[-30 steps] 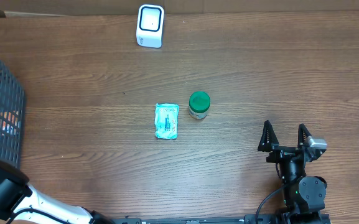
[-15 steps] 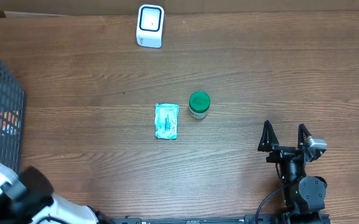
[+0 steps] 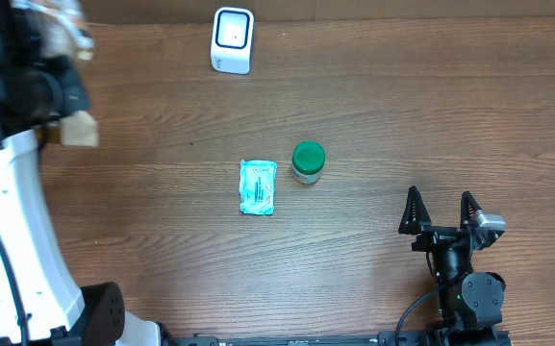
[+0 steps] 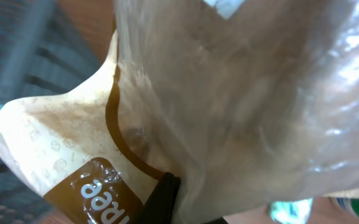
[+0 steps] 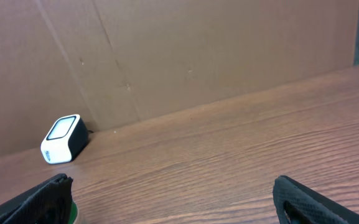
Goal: Scan the item barcode
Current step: 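Place the bread bag on the table left of the tissue pack, release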
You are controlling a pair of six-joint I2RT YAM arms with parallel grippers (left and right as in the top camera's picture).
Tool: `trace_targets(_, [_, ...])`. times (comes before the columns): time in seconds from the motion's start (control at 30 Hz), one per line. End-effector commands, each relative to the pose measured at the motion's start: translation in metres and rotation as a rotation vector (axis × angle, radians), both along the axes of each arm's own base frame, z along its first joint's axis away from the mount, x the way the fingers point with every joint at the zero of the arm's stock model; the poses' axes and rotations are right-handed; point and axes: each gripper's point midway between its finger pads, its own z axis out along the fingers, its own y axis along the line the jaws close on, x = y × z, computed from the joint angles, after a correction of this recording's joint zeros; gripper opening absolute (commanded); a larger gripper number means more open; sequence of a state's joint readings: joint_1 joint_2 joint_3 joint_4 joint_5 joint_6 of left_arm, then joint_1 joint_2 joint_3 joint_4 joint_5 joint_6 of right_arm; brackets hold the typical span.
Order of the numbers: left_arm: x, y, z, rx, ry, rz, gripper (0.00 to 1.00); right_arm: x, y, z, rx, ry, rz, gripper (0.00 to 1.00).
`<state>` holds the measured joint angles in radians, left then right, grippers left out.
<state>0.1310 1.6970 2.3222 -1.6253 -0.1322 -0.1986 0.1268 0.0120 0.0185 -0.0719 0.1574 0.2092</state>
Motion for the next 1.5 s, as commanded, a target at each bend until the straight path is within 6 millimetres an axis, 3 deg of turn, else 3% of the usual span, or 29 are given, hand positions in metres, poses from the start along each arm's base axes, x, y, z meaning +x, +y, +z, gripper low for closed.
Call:
trace_targets(0.0, [0.006, -0.044, -0.064, -0.085, 0.192, 0.013, 0.04, 0.0, 0.0, -0.002, -0.003, -0.003, -0.003, 1.0])
trace_targets(0.23, [-0.003, -0.1, -0.168, -0.121, 0.409, 0.067, 0.04, 0.0, 0.0, -0.002, -0.003, -0.003, -0.003, 1.0])
trace_targets(0.43, [-0.011, -0.152, -0.26, -0.214, 0.442, 0.081, 0.04, 0.0, 0.0, -0.002, -0.003, -0.003, -0.003, 1.0])
trace_targets(0.53, [-0.016, -0.154, -0.279, -0.221, 0.443, 0.109, 0.04, 0.0, 0.0, -0.002, -0.003, -0.003, -0.003, 1.0])
trace_targets(0.7, [-0.025, -0.155, -0.294, -0.235, 0.471, 0.111, 0.06, 0.0, 0.0, -0.002, -0.003, -0.003, -0.003, 1.0])
trace_targets(0.77, [-0.027, -0.155, -0.295, -0.237, 0.477, 0.111, 0.19, 0.0, 0.0, -0.002, -0.003, -0.003, -0.003, 1.0])
trace_targets(0.83, [-0.027, -0.157, -0.295, -0.246, 0.481, 0.108, 0.62, 0.0, 0.0, -0.002, -0.003, -0.003, -0.003, 1.0])
trace_targets(0.93, [-0.026, -0.157, -0.295, -0.247, 0.479, 0.088, 0.87, 0.0, 0.0, -0.002, -0.003, -0.003, -0.003, 1.0])
trace_targets(1.03, [-0.022, -0.157, -0.293, -0.237, 0.473, 0.042, 0.92, 0.0, 0.0, -0.002, -0.003, -0.003, -0.003, 1.0])
trace_targets(1.17, [-0.002, -0.153, -0.265, -0.281, 0.432, 0.005, 0.91, 0.0, 0.0, -0.002, -0.003, -0.003, -0.003, 1.0])
trace_targets(1.2, [0.01, -0.152, -0.242, -0.312, 0.399, -0.035, 0.91, 0.0, 0.0, -0.002, -0.003, -0.003, -0.003, 1.0])
trace_targets(1.3, [0.026, -0.147, -0.199, -0.344, 0.34, -0.101, 0.92, 0.0, 0.0, -0.002, -0.003, -0.003, -0.003, 1.0])
trace_targets(1.47, [0.039, -0.123, -0.109, -0.359, 0.201, -0.182, 0.96, 0.0, 0.0, -0.002, -0.003, -0.002, -0.003, 1.0])
